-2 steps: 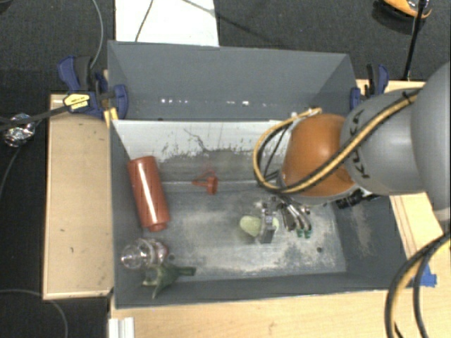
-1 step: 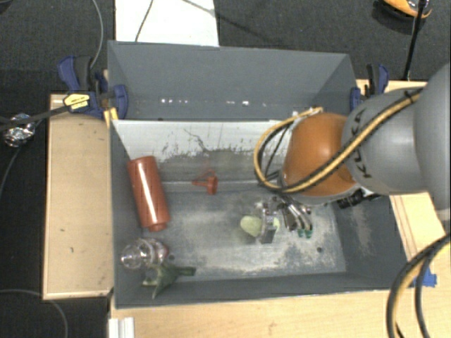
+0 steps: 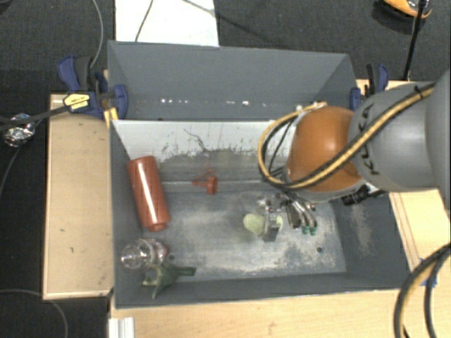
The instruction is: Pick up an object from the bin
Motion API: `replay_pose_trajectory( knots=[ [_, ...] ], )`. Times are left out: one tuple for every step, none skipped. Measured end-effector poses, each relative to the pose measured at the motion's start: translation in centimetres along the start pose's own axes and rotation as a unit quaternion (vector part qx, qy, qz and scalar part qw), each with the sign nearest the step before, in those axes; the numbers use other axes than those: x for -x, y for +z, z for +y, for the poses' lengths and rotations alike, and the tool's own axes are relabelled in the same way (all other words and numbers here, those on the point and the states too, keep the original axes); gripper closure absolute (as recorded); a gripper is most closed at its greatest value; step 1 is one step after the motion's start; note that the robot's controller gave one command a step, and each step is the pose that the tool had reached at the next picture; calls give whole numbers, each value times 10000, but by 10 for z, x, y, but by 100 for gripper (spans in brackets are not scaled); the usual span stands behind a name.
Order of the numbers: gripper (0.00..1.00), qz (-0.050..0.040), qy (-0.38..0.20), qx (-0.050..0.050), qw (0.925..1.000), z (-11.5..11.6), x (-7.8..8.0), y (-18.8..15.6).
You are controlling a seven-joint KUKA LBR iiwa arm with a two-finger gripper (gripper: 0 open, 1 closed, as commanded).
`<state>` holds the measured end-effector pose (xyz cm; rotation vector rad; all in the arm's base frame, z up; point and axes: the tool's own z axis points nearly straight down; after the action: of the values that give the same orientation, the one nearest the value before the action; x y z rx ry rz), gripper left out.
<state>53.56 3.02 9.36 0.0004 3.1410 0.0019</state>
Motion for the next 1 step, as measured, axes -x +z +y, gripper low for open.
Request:
replay_pose_trajectory(
  knots=[
    [100,-34,3,1,10000,0,2,-24]
  ],
)
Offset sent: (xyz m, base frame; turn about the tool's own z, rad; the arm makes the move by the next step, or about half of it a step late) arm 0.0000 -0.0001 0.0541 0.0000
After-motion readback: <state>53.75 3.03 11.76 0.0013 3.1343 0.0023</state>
